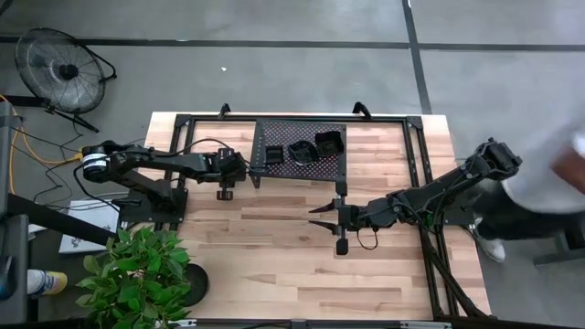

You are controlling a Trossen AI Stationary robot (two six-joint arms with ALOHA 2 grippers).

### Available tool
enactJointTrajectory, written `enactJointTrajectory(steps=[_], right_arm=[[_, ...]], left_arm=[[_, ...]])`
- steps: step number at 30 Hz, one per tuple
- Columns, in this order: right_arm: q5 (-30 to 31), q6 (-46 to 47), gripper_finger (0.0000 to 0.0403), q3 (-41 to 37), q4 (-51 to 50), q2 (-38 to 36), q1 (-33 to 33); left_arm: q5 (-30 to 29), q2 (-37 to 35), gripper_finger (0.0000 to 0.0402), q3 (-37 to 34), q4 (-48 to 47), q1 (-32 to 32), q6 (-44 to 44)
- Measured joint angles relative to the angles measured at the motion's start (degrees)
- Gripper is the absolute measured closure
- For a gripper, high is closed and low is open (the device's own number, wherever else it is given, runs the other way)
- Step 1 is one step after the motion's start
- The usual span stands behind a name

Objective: Pick & Place Mini shaped plates
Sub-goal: Stack the square plate on the square plates on the shelf

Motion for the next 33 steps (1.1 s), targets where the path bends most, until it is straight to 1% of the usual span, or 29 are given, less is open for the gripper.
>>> enactJointTrajectory(steps=[4,11,15,21,28,33], right_arm=[[-0.01,0.00,0.0300,0.00,0.00,0.00,0.01],[-0.02,0.00,0.0300,0.00,0.00,0.00,0.01],[-0.48,0.00,0.0300,0.00,-0.08,0.00,0.01],[-1.21,0.01,0.0300,0.00,-0.45,0.00,0.02],[-1.17,0.02,0.0300,0.00,-0.63,0.00,0.00],[-1.15,0.96,0.0300,0.00,-0.80,0.00,0.02]], left_arm=[[0.03,0.00,0.0301,-0.04,-0.02,0.00,0.01],[-0.28,0.04,0.0365,-0.07,0.23,-0.02,0.01],[-2.16,0.20,0.0395,-0.13,0.34,0.21,0.03],[-2.32,0.11,0.0397,-0.08,-0.55,0.11,0.45],[-2.35,-1.21,0.0399,3.01,-7.77,0.09,0.01],[-5.83,-3.37,0.0399,5.39,-12.63,0.07,-0.41]])
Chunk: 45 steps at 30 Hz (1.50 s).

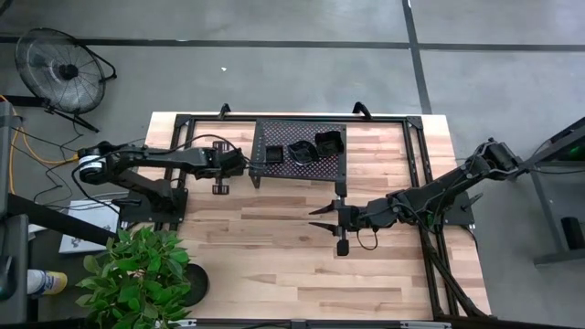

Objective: Pick & Place Mini shaped plates
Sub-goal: Stack the square plate on the square plates on the shelf

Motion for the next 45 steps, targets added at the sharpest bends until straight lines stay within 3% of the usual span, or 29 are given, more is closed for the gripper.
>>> enactJointTrajectory(steps=[10,15,19,26,33,45], right_arm=[[-0.12,1.18,0.0300,0.00,-0.93,0.00,-0.01],[-0.13,1.20,0.0300,0.00,-0.92,0.00,-0.02],[-0.22,1.40,0.0300,0.00,-0.93,0.00,-0.01],[-0.35,2.49,0.0300,0.00,-0.95,0.00,-0.02],[-2.55,2.49,0.0300,0.00,-1.66,0.00,-0.02],[-2.97,2.49,0.0300,0.00,-1.85,0.00,-0.02]], left_arm=[[-5.50,-6.98,0.0399,6.66,-10.98,0.00,-3.51],[-4.77,-12.22,0.0399,9.14,-13.44,-0.02,-2.09],[-0.93,-16.22,0.0399,10.75,-14.04,-0.02,0.46],[5.57,-21.09,0.0399,13.89,-14.39,-0.02,8.52],[16.27,-21.89,0.0399,16.16,-12.75,-0.05,21.93],[22.31,-21.89,0.0399,16.22,-2.60,-0.02,45.99]])
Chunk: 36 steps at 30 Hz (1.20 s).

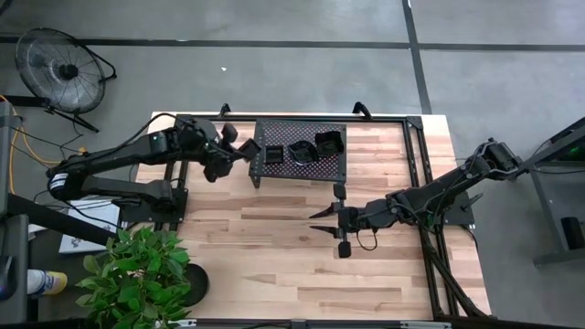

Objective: Pick & Place Mini shaped plates
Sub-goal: Stack the square plate on the square plates on the shelf

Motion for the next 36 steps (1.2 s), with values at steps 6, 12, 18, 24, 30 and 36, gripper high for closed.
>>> enactJointTrajectory(steps=[6,12,18,24,30,36], right_arm=[[0.02,0.02,0.0300,0.00,-0.02,0.00,0.00],[0.04,0.01,0.0300,0.00,-0.01,0.00,0.00],[0.04,0.00,0.0300,0.00,-0.20,0.00,0.00],[0.06,0.04,0.0300,0.00,-0.20,0.00,0.00],[0.07,0.61,0.0300,0.00,-0.42,0.00,0.02],[0.04,0.67,0.0300,0.02,-0.62,0.00,0.01]], left_arm=[[6.90,1.41,0.0399,0.00,6.07,-0.02,11.39],[10.13,6.54,0.0399,0.00,9.78,-0.02,21.38],[8.45,10.22,0.0399,0.00,12.57,0.04,25.02],[8.50,13.25,0.0399,0.45,17.72,0.06,25.92],[6.68,16.96,0.0399,4.43,16.63,0.09,27.96],[8.14,19.85,0.0399,9.13,8.42,3.14,30.42]])
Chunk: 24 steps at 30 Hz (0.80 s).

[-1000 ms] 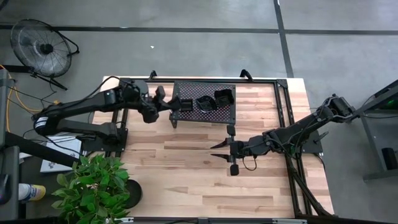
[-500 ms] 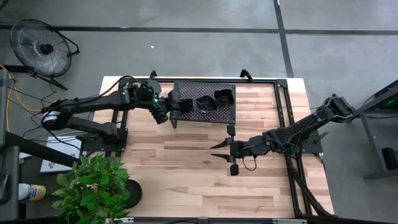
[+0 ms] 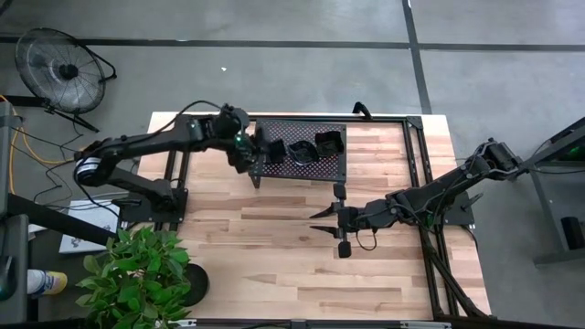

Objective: Pick & Place Mini shaped plates
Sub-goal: Stack the square plate on the square plates on the shelf

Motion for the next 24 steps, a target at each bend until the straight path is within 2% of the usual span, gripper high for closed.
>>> enactJointTrajectory(steps=[6,12,24], right_arm=[[0.00,0.87,0.0300,0.00,-0.67,0.00,0.02],[0.02,1.04,0.0300,0.00,-0.66,0.00,0.01],[0.24,2.53,0.0300,0.00,-0.61,0.00,-0.01]], left_arm=[[4.58,0.47,0.0399,1.45,-1.81,5.08,1.77],[9.23,0.75,0.0399,1.43,-4.40,7.57,3.47],[7.30,2.46,0.0399,1.42,-5.73,7.39,8.02]])
